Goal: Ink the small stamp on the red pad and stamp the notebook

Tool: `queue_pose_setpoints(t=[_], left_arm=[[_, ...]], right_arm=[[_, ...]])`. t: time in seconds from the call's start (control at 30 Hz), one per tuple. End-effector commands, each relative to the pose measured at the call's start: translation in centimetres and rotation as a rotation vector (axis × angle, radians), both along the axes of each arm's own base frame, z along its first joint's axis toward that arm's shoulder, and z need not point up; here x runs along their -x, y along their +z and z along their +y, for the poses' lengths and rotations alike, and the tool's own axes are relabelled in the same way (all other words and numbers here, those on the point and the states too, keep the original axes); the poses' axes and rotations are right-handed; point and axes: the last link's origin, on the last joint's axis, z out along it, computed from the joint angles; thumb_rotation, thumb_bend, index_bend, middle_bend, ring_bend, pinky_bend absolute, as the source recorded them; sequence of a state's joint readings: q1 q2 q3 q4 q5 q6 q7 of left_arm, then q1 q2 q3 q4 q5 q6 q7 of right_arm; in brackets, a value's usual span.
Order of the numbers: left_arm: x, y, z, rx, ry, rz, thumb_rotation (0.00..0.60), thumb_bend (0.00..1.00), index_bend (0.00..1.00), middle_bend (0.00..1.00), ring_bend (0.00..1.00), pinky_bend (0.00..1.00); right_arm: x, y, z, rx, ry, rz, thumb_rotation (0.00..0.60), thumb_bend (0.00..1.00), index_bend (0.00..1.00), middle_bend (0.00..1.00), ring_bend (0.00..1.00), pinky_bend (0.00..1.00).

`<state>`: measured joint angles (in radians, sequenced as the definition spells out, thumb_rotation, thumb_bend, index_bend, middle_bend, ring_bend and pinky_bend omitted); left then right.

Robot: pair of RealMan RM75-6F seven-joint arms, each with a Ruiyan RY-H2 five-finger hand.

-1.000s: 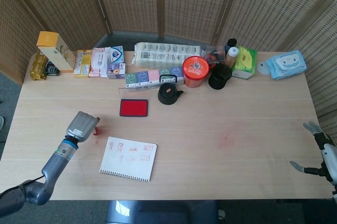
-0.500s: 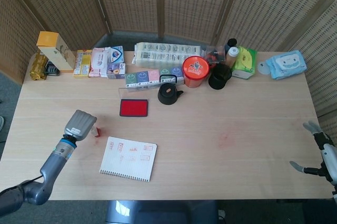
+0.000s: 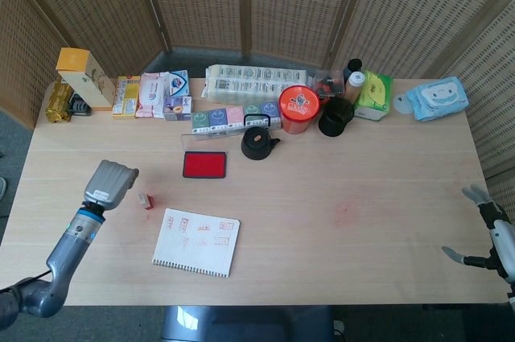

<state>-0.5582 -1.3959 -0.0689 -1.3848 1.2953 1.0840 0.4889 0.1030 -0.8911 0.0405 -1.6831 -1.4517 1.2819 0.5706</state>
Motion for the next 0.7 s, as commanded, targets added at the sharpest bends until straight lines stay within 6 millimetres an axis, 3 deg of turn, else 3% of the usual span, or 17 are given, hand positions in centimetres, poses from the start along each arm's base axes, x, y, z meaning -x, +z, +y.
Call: queue_pose_setpoints(t=[0.03, 0.1, 0.2, 0.3, 0.4, 0.53, 0.7], left_arm=[[-0.4, 2.4, -0.6, -0.05, -0.013, -0.086, 0.6, 0.17, 0.43, 0.71, 0.77, 0.85], [-0.3, 4.9, -2.5, -0.096, 0.026, -0.222, 0.6, 0.09, 0.24, 0.34, 0.47, 0.63], [0.2, 7.2, -5.5, -0.11, 0.053, -0.319, 0.6, 0.01, 0.05, 0.1, 0.25, 0.44], [1.1, 8.6, -8.2, -0.144, 0.093, -0.365, 0.6, 0.0, 0.0, 0.01, 0.11, 0.31], [1.6, 9.4, -9.9, -0.165, 0.132, -0.396, 0.6, 0.0, 0.0, 0.0, 0.01, 0.21], [2.4, 10.6, -13.4, -0.212, 0.212, -0.475, 0.6, 0.0, 0.0, 0.0, 0.0, 0.14], [2.9, 11.3, -14.9, -0.216, 0.237, -0.471, 0.6, 0.0, 0.0, 0.0, 0.0, 0.12]], right_arm=[[0.0, 0.0, 0.0, 0.002, 0.002, 0.0, 0.6, 0.13, 0.0, 0.0, 0.0, 0.0], [0.0, 0.0, -0.1, 0.003, 0.005, 0.003, 0.6, 0.12, 0.0, 0.0, 0.0, 0.0], [0.3, -0.2, -0.5, 0.022, 0.002, 0.026, 0.6, 0.1, 0.0, 0.0, 0.0, 0.0], [0.3, -0.1, -0.9, 0.121, 0.029, 0.096, 0.6, 0.06, 0.0, 0.0, 0.0, 0.0], [0.4, -0.3, -1.0, 0.185, 0.037, 0.15, 0.6, 0.03, 0.0, 0.0, 0.0, 0.0], [0.3, -0.4, -1.1, 0.273, 0.043, 0.194, 0.6, 0.02, 0.0, 0.0, 0.0, 0.0], [0.2, -0.3, -0.9, 0.322, 0.054, 0.215, 0.6, 0.01, 0.0, 0.0, 0.0, 0.0]])
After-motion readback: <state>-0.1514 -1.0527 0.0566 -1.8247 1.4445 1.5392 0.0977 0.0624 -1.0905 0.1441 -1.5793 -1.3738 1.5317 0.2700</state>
